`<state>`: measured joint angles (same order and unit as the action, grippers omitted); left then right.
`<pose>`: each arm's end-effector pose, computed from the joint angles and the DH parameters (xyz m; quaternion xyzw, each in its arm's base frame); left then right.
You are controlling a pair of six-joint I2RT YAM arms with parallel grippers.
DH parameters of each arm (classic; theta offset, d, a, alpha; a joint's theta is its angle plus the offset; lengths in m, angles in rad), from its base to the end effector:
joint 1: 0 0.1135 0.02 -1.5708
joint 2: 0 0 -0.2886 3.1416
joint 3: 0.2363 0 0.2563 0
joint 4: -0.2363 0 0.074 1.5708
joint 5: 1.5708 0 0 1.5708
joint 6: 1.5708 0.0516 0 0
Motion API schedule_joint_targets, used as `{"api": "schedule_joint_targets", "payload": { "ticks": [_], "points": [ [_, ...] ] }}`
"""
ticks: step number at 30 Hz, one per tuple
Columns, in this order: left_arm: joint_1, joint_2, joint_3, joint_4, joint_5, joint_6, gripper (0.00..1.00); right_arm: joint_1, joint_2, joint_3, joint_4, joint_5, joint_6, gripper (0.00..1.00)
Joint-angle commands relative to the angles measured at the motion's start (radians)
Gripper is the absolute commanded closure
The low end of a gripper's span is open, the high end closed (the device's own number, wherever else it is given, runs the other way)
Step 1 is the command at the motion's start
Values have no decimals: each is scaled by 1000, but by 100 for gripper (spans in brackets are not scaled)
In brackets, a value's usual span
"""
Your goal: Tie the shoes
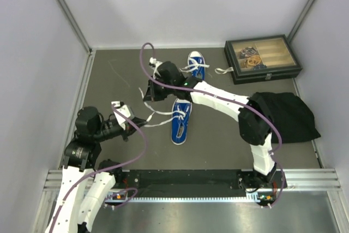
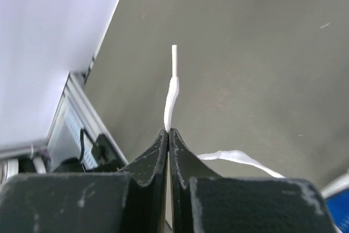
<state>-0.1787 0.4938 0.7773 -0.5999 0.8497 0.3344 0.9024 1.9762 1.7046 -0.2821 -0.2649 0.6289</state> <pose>0.0827 -0.0543 0.3440 0.4212 0.6522 -0.2911 0.5590 0.2963 0.3971 0.3046 -0.1817 0.8490 0.4176 0.2680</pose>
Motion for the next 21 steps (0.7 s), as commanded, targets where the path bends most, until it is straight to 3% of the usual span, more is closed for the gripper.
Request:
{"api": "schedule_joint_targets", "payload": {
  "ticks": [1, 3, 4, 6, 7, 9, 15, 18, 21],
  "points": [
    [-1, 23, 46, -144, 101, 107, 100, 26, 53, 55, 66, -91, 43, 89],
    [-1, 25, 42, -152, 103, 118, 100, 27, 59, 53, 55, -105, 55, 78],
    [-1, 26, 42, -150, 110, 121, 100, 27, 56, 52, 51, -105, 52, 60],
    [-1, 32, 40, -146, 120, 123, 100, 23, 29, 44, 31, -93, 32, 35],
    [-1, 40, 37, -141, 123, 121, 100, 21, 13, 46, 20, -77, 25, 15],
    [-1, 55, 33, -109, 126, 120, 100, -8, -29, 44, 0, -69, 14, 1],
    [-4, 221, 26, 256, 29, -87, 100, -147, -216, -66, -12, -76, 12, 1],
    [-13, 406, 95, 421, -44, -193, 100, -209, -331, -154, -49, -79, -20, 1],
    [-21, 632, 227, 486, -93, -273, 100, -235, -408, -239, -124, -71, -76, 1]
  ]
}}
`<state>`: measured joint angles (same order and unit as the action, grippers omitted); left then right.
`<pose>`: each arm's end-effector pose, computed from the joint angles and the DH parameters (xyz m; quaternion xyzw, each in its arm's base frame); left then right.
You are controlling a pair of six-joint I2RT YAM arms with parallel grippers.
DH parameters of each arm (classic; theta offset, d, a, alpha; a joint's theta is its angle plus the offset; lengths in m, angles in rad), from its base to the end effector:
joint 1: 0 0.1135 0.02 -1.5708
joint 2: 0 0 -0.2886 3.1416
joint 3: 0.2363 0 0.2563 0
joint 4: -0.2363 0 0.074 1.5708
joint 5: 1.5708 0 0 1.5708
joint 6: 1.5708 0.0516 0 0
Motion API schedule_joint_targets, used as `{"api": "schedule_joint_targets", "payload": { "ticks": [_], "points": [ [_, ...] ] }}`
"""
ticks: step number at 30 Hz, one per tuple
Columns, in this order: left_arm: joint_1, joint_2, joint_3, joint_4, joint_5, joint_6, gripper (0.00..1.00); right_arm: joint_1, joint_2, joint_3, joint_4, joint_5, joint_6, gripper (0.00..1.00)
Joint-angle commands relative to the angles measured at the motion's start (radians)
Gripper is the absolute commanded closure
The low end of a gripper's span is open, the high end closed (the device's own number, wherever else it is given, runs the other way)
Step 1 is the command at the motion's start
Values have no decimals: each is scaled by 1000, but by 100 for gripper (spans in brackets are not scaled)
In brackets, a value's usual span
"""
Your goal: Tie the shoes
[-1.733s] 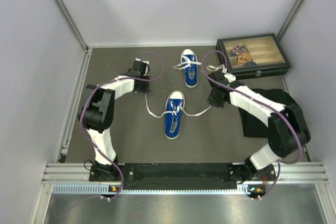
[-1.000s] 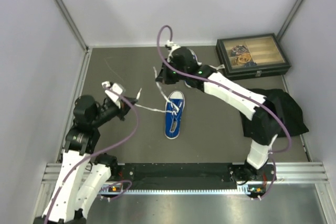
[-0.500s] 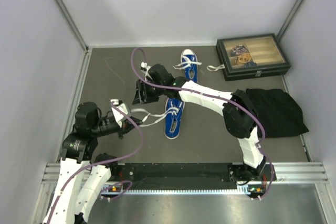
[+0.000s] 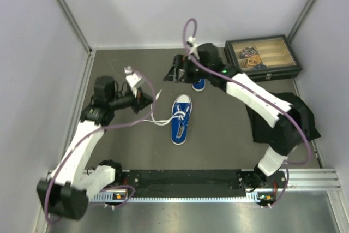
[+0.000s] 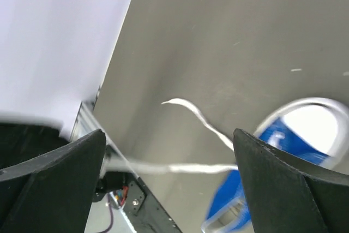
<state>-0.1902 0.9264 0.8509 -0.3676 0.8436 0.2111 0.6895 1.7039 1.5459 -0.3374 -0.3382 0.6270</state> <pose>0.1866 -0.0752 0.3388 0.3681 0.7120 -0.3409 0.4912 0.3145 0.2815 0.3613 -0.1126 0.8435 0.4232 0.3110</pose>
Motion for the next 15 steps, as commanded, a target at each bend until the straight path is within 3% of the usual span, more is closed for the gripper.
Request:
{"api": "schedule_joint_targets", "payload": {
  "ticks": [1, 8, 11, 15],
  "points": [
    [-11, 307, 189, 269, -86, -185, 100, -28, -183, -105, -83, 17, -98, 1],
    [-14, 682, 390, 487, -216, -364, 100, -28, -368, -332, -175, 80, -127, 1],
    [-14, 831, 486, 496, -283, -377, 100, -28, -430, -397, -196, 108, -128, 1],
    [-14, 1033, 617, 443, -270, -358, 100, -30, -461, -423, -232, 119, -141, 1]
  ]
}}
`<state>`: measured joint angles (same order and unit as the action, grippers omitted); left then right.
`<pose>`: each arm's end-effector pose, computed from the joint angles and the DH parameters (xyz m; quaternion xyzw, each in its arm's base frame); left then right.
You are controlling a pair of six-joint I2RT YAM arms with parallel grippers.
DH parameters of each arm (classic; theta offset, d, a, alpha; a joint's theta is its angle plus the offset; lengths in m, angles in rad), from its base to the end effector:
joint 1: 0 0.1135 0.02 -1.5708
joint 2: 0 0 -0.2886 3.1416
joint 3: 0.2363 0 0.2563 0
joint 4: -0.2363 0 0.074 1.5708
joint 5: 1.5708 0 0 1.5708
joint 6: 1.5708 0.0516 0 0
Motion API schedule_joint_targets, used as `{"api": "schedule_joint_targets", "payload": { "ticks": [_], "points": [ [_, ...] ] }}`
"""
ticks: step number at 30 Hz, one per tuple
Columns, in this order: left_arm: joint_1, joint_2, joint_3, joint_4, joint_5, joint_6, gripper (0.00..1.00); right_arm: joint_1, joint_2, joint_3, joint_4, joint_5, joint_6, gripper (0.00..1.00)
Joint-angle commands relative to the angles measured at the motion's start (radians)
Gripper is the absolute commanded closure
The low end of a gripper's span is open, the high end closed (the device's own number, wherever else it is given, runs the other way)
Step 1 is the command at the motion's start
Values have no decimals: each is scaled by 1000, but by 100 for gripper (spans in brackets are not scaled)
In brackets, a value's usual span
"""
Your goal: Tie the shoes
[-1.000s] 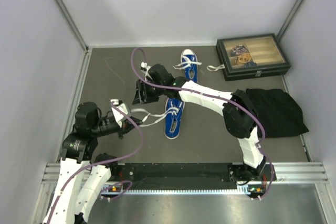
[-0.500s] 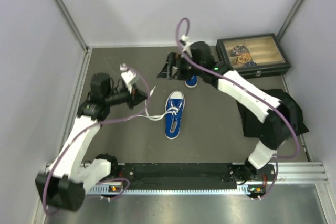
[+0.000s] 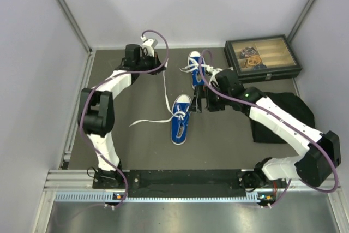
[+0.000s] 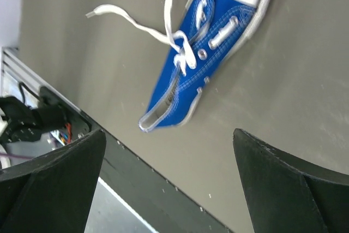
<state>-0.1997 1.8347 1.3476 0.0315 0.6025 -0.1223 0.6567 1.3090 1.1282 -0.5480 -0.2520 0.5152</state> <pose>0.4335 -0.1176 0.2772 0.1882 0.8036 -0.3295 0.4584 0.2248 0.1895 0.3239 -0.1152 0.8996 0.3198 0.2744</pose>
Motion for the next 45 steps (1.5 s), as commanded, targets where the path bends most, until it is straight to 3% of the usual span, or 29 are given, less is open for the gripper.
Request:
{"api": "schedule_joint_targets", "payload": {
  "ticks": [1, 8, 9, 10, 14, 17, 19, 22, 23, 24, 27, 30, 39, 45],
  "points": [
    [-4, 150, 134, 45, -26, -27, 100, 4, -68, -5, -39, 36, -35, 1],
    [-3, 276, 202, 33, -56, -37, 97, 4, -68, 12, -70, 51, -53, 1],
    [-1, 279, 208, -13, -56, -14, 90, 3, -60, 13, -70, 51, -58, 1],
    [-1, 275, 223, -27, -58, 5, 72, 4, -56, 13, -72, 48, -66, 1],
    [35, 190, 182, -182, -20, 151, 53, 4, -37, 25, -63, 30, -83, 2],
    [118, 89, 119, -306, 115, 303, 48, 4, -19, 36, -49, 16, -87, 2],
    [192, 31, 102, -487, 243, 462, 48, 6, 7, 53, -40, 2, -95, 2],
    [272, -28, 101, -726, 296, 778, 47, 6, 44, 87, -40, -6, -109, 3],
    [281, -38, 102, -919, 299, 881, 47, 4, 65, 94, -38, -9, -110, 3],
    [284, -57, 101, -1000, 287, 1074, 46, 4, 78, 103, -32, -19, -113, 3],
    [283, -104, 30, -1176, 273, 1323, 47, 4, 104, 114, 3, -67, -90, 3],
    [279, -163, -101, -1171, 286, 1457, 47, 4, 130, 133, 20, -92, -63, 3],
    [83, -262, -290, -928, 102, 1498, 55, -41, 107, 97, 42, -128, -23, 2],
    [3, -223, -303, -851, 34, 1509, 58, -49, 84, 79, 23, -124, -32, 2]
  ]
}}
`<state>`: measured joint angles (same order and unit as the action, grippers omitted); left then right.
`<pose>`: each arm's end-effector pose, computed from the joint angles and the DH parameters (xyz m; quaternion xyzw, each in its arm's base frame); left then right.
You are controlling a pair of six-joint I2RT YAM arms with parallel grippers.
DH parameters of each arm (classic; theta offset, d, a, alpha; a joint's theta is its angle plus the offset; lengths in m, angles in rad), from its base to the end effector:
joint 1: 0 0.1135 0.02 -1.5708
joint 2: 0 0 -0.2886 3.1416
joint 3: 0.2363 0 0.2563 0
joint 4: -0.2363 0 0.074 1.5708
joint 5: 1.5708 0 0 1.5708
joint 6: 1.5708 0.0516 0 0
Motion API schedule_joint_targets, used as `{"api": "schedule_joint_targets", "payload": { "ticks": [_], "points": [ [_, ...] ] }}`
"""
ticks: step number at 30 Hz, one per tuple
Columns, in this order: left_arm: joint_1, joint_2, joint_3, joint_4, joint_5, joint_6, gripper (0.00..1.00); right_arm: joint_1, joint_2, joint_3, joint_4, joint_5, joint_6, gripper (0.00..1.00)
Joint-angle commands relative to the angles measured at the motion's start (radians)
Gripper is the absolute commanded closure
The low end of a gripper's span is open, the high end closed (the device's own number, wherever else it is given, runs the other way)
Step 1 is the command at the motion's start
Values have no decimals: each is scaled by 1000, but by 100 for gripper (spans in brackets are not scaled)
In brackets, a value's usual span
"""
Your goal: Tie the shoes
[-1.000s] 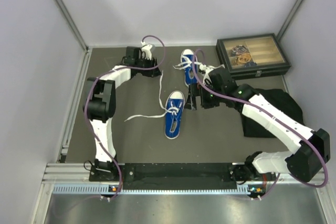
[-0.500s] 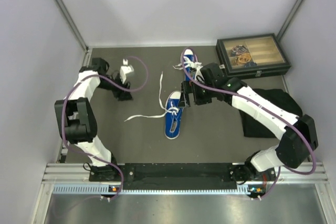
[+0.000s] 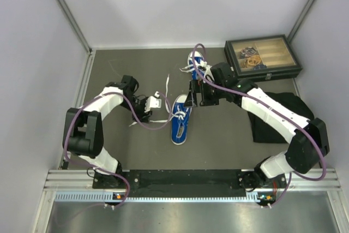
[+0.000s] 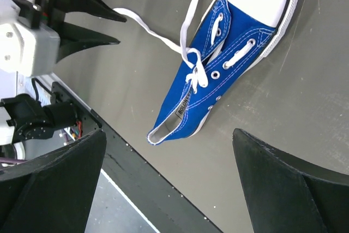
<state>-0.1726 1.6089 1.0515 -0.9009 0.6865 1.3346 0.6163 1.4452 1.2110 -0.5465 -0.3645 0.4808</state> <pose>0.2771 -0.0815 0.2078 0.6571 0.6727 -0.2518 0.2287 0.2562 0.2040 0.3144 -0.1310 0.9009 0.3401 0.2357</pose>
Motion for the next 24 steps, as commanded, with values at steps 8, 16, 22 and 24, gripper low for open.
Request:
{"api": "schedule_joint_targets", "payload": {
  "ticks": [8, 16, 22, 24],
  "points": [
    [-67, 48, -34, 105, -114, 87, 64, -9, -45, 1, 5, 22, -13, 2],
    [-99, 60, -88, 149, -160, 95, 73, -10, 9, 22, -12, 74, -54, 12],
    [-119, 10, -104, 163, -102, 49, 100, -9, 84, 65, -12, 99, -88, 33],
    [-128, -9, -114, 180, -88, -4, 100, -7, 101, 77, -1, 91, -94, 35]
  ]
}}
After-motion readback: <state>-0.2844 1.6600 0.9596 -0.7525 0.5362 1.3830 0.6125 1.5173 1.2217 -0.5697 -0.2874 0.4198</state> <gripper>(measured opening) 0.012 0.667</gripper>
